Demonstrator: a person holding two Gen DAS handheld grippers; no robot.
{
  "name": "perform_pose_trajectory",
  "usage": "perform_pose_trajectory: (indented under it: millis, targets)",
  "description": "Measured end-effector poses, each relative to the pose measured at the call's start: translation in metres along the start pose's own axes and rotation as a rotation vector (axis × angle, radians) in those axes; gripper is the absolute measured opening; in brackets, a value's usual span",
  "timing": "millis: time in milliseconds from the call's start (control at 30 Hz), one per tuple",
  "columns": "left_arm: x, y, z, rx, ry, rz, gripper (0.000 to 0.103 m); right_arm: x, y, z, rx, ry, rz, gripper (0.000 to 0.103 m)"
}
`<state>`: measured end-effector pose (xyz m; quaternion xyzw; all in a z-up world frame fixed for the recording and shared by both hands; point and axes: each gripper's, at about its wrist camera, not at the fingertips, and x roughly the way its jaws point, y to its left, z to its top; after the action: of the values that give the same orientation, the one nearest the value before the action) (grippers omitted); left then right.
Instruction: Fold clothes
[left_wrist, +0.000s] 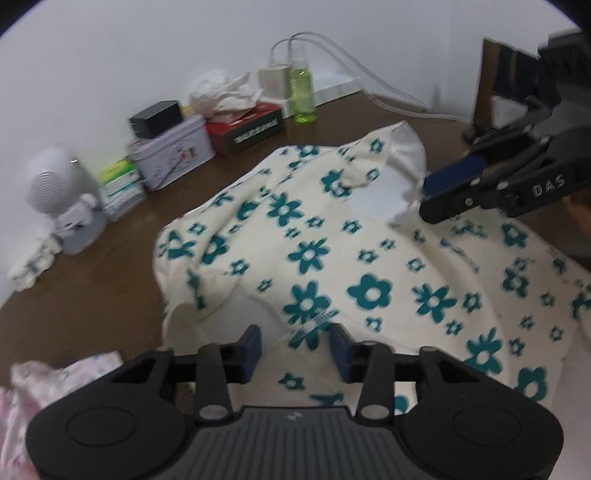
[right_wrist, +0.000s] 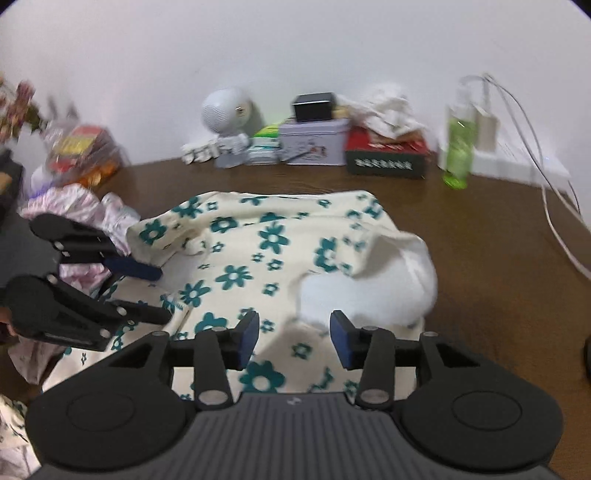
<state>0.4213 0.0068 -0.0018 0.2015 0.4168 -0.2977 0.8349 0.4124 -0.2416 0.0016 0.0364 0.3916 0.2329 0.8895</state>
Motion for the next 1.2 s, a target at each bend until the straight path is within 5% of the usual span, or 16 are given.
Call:
perform_pose_trajectory:
  millis: [133, 367, 433, 500, 567, 833, 933, 967, 1000, 1033, 1200]
  targets:
    - [-0.006, 0.003, -0.004, -0.043, 0.061, -0.001, 0.003, -0.004, -0.012, -0.010, 0.040, -0.008, -0.002, 0.046]
    - [-0.038, 0.019, -0.020, -0.125, 0.026, 0.139, 0.004, 0.003, -0.018, -0.024, 0.042, -0.008, -0.030, 0.047]
    - [-0.044, 0.023, -0.023, -0.162, 0.005, 0.159, 0.011, -0.002, -0.017, -0.025, 0.033, -0.033, -0.033, 0.047]
    - [-0.053, 0.020, -0.027, -0.211, -0.034, 0.145, 0.037, -0.010, -0.018, -0.025, 0.034, -0.061, -0.038, 0.051]
    - [-0.063, 0.018, -0.032, -0.261, -0.075, 0.133, 0.053, -0.019, -0.020, -0.024, 0.038, -0.080, -0.044, 0.054]
    - [-0.038, 0.023, -0.044, -0.366, 0.004, 0.173, 0.048, 0.001, -0.015, -0.024, 0.010, -0.020, -0.125, 0.057]
    - [-0.030, 0.028, -0.046, -0.403, -0.022, 0.150, 0.034, 0.011, -0.011, -0.025, -0.014, -0.019, -0.167, 0.056]
    - [-0.029, 0.027, -0.047, -0.404, -0.031, 0.148, 0.013, 0.013, -0.010, -0.025, -0.021, -0.019, -0.177, 0.046]
    - [-0.029, 0.026, -0.047, -0.399, -0.038, 0.148, 0.008, 0.013, -0.009, -0.025, -0.028, -0.018, -0.185, 0.018]
    - [-0.029, 0.025, -0.047, -0.401, -0.042, 0.152, 0.007, 0.012, -0.008, -0.026, -0.035, -0.017, -0.193, 0.007]
    - [-0.034, 0.026, -0.052, -0.409, -0.059, 0.168, 0.008, 0.007, -0.024, -0.026, 0.037, -0.020, -0.176, 0.005]
